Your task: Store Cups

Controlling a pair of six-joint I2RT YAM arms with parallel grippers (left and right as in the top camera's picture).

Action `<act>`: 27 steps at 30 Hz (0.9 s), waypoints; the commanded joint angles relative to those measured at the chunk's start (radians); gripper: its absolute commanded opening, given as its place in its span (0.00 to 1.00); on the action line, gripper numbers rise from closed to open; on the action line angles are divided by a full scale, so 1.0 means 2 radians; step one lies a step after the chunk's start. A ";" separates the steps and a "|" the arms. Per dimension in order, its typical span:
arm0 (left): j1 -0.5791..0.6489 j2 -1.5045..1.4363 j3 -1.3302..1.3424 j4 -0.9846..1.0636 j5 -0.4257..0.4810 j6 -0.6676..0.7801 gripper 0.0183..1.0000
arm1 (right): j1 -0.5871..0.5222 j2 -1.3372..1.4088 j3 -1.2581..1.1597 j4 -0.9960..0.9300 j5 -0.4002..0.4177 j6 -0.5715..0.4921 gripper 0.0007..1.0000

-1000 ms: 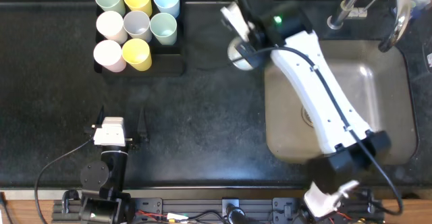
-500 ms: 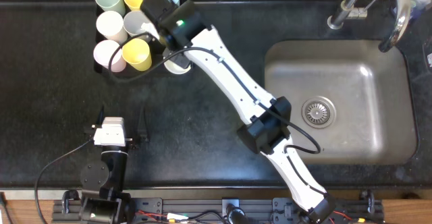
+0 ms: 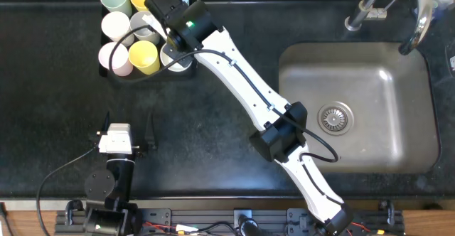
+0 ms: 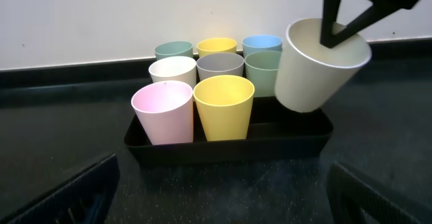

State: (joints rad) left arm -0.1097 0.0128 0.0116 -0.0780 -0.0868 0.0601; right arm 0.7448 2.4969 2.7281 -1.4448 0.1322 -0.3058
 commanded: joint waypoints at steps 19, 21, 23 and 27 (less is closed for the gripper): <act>0.002 -0.005 -0.002 0.001 -0.004 0.009 1.00 | -0.013 0.019 -0.054 0.027 -0.010 0.003 0.04; 0.002 -0.005 -0.002 0.001 -0.004 0.009 1.00 | -0.013 0.023 -0.054 0.027 -0.010 0.003 0.04; 0.002 -0.005 -0.002 0.001 -0.004 0.009 1.00 | -0.013 0.025 -0.054 0.027 -0.010 0.003 0.04; 0.002 -0.005 -0.002 0.001 -0.004 0.009 1.00 | -0.013 0.027 -0.054 0.027 -0.010 0.003 0.05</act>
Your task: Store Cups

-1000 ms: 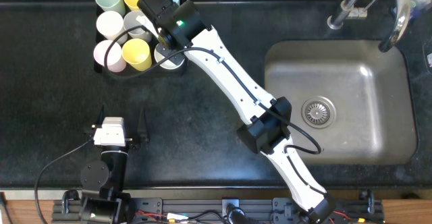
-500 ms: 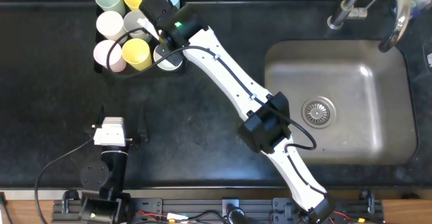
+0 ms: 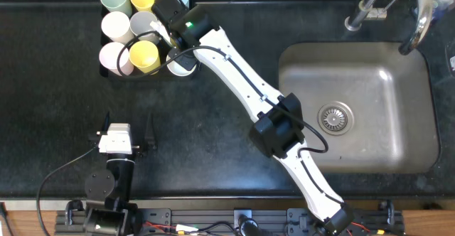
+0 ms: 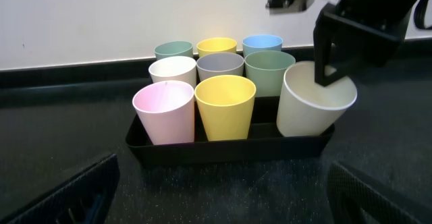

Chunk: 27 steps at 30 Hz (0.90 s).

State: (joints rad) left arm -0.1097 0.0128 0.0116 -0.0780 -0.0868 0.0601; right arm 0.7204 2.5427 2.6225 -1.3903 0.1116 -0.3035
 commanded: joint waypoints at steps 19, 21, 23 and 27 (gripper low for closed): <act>0.002 -0.005 -0.002 0.001 -0.004 0.009 1.00 | 0.000 0.008 -0.001 0.008 -0.013 0.001 1.00; 0.002 -0.005 -0.002 0.001 -0.004 0.009 1.00 | 0.000 0.008 -0.001 0.012 -0.010 0.001 1.00; 0.002 -0.005 -0.002 0.001 -0.004 0.009 1.00 | 0.000 0.008 -0.001 0.016 0.006 0.003 1.00; 0.002 -0.005 -0.002 0.001 -0.004 0.009 1.00 | -0.001 0.007 0.008 0.021 0.047 0.006 1.00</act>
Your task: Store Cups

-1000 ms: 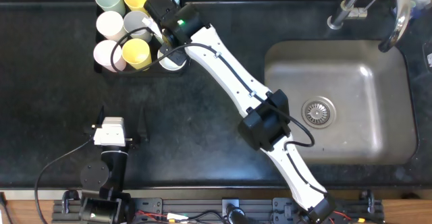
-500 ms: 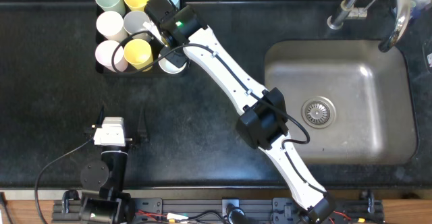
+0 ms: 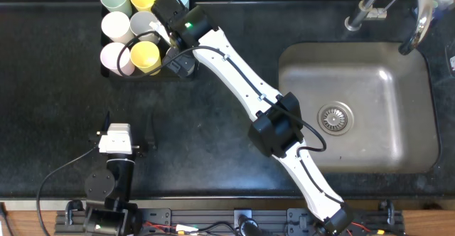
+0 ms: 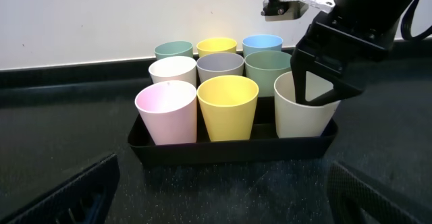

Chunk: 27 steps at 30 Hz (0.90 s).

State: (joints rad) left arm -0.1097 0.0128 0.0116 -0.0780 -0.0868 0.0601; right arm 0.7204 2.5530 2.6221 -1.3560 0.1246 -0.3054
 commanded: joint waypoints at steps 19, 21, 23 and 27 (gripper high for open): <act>0.002 -0.005 -0.002 0.001 -0.004 0.009 1.00 | -0.120 -0.105 0.253 -0.167 0.079 0.075 1.00; 0.002 -0.005 -0.002 0.001 -0.004 0.009 1.00 | -0.157 -0.134 0.252 -0.167 0.079 0.097 1.00; 0.002 -0.005 -0.002 0.001 -0.004 0.009 1.00 | -0.198 -0.167 0.237 -0.167 0.079 0.103 1.00; 0.002 -0.005 -0.002 0.001 -0.004 0.009 1.00 | -0.261 -0.254 0.131 -0.167 0.075 0.116 1.00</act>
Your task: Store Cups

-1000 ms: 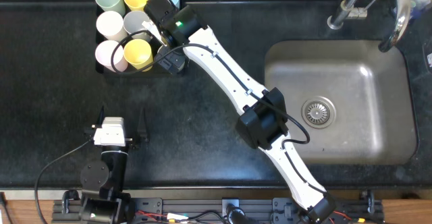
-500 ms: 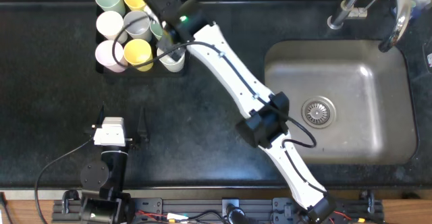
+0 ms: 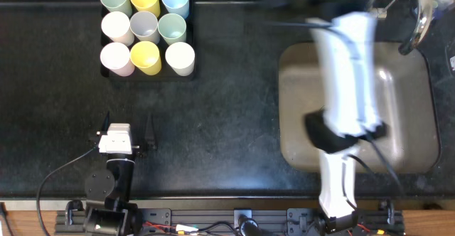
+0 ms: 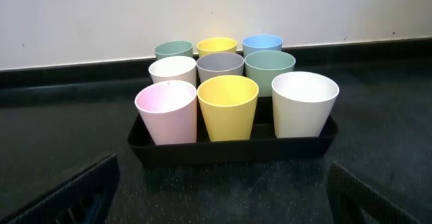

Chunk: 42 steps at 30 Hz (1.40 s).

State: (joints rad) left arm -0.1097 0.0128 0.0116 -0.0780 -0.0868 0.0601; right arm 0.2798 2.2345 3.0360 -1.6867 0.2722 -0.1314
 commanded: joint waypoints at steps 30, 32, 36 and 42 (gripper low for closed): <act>0.002 -0.005 -0.002 0.001 -0.004 0.009 1.00 | -0.075 -0.879 -1.378 0.861 0.008 -0.028 1.00; 0.002 -0.005 -0.002 0.001 -0.004 0.009 1.00 | -0.075 -0.892 -1.403 0.885 0.008 -0.028 1.00; 0.002 -0.005 -0.002 0.001 -0.004 0.009 1.00 | -0.076 -0.901 -1.445 0.943 0.008 -0.028 1.00; 0.002 -0.005 -0.002 0.001 -0.004 0.009 1.00 | -0.094 -0.970 -1.492 0.938 0.008 -0.028 1.00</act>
State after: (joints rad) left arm -0.1097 0.0101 0.0113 -0.0776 -0.0868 0.0601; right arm 0.1120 0.3561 0.0914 0.1864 0.2779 -0.1848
